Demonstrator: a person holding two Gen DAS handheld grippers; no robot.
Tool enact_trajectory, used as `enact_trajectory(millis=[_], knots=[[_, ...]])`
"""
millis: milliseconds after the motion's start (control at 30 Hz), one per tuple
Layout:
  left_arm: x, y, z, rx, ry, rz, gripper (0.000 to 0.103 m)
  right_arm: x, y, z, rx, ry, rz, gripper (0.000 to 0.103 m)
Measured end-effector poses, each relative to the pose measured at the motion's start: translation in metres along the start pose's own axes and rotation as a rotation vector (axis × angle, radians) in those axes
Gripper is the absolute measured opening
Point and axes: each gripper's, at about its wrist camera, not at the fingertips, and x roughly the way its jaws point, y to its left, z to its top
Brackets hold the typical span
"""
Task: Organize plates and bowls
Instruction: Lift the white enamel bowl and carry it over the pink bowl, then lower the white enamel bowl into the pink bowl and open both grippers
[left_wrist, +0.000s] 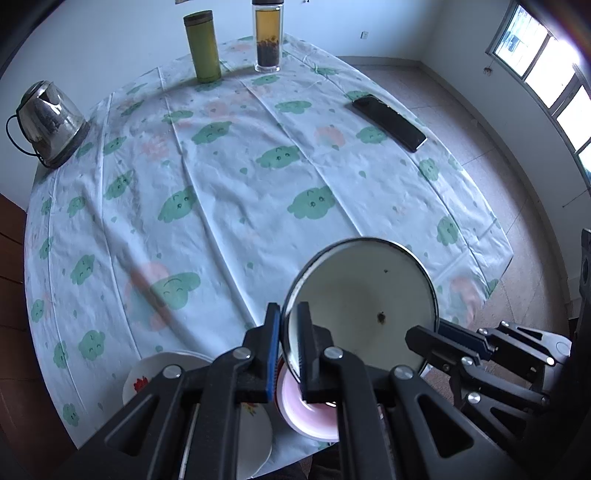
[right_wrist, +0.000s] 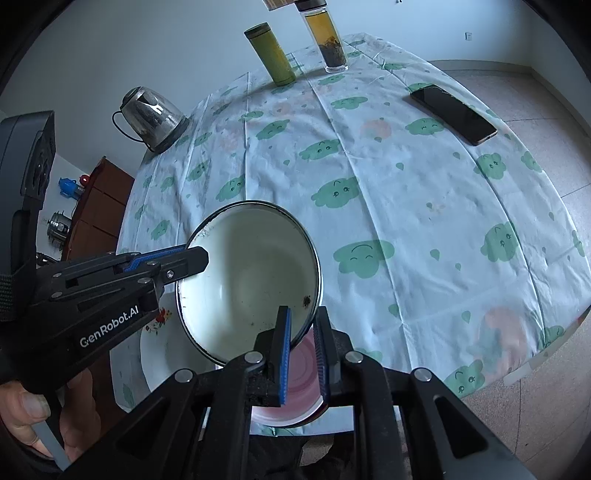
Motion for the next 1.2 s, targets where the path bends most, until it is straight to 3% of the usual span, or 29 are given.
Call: enact_trajectory(millis=[1200], knots=[[0.002,0.004,-0.047,-0.031,0.044,0.015,0.005,0.009,0.004,-0.043,-0.006,0.052,0.058,0.016]])
